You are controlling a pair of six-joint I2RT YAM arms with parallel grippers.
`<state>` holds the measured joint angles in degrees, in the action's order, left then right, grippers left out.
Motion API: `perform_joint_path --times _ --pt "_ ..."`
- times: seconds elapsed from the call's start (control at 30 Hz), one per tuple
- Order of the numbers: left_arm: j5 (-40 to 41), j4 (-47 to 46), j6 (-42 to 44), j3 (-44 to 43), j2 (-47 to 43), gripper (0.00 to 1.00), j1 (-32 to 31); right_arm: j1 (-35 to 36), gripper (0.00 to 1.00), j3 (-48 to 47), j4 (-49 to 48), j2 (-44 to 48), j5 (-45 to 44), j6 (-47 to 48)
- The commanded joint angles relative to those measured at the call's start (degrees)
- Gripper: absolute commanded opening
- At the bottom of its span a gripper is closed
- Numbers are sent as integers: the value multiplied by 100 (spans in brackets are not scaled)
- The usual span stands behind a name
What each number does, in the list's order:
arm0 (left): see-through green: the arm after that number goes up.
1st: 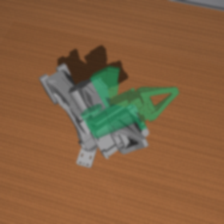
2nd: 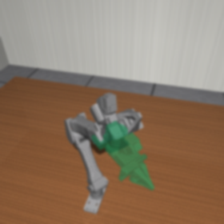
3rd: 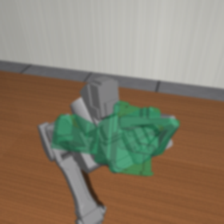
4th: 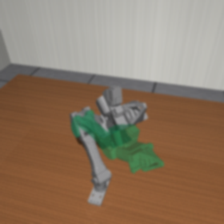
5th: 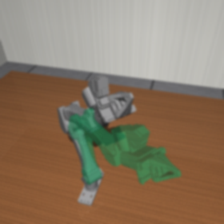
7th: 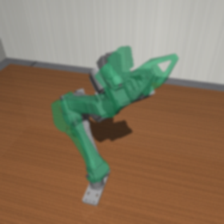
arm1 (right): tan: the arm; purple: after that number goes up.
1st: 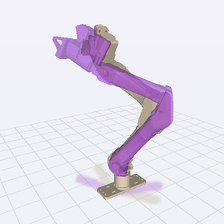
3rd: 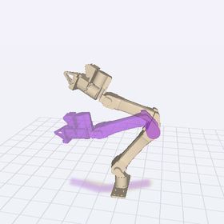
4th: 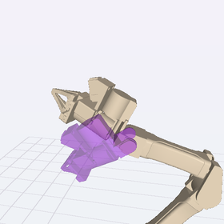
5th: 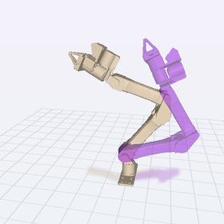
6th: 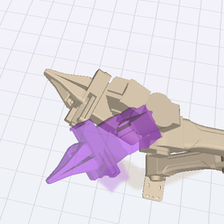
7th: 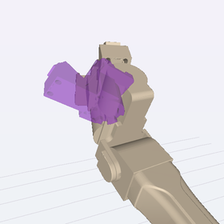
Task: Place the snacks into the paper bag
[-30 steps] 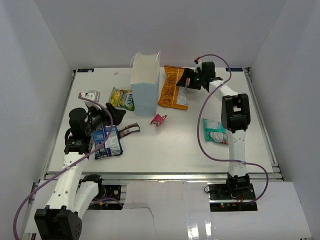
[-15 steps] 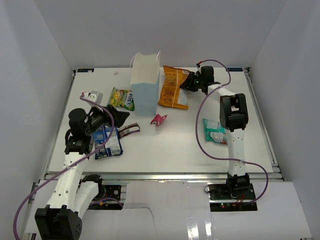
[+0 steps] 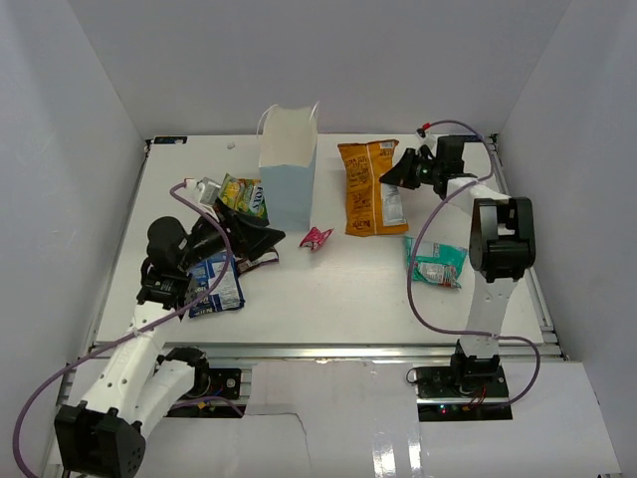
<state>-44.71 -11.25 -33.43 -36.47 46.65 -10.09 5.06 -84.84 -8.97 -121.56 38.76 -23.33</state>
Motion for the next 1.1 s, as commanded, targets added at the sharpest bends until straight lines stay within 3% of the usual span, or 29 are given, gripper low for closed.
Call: perform_joint_path --times 0.0,0.3,0.53,0.83,1.07 --pt "356 -255 -410 -457 151 98 -730 -119 8 572 -421 1115 904 689" --pt "1842 -247 -393 -844 976 98 -2075 -137 8 2408 -122 3540 1449 1577" --pt "2537 -247 248 -1266 1776 98 -2761 -154 8 3051 -61 5069 2291 1692" --pt "2783 -448 820 -1459 1953 98 -3096 -155 8 3465 -296 6160 3022 1122" --pt "2721 -686 1119 -1661 2084 98 -3324 -154 8 3658 -736 6372 3366 576"
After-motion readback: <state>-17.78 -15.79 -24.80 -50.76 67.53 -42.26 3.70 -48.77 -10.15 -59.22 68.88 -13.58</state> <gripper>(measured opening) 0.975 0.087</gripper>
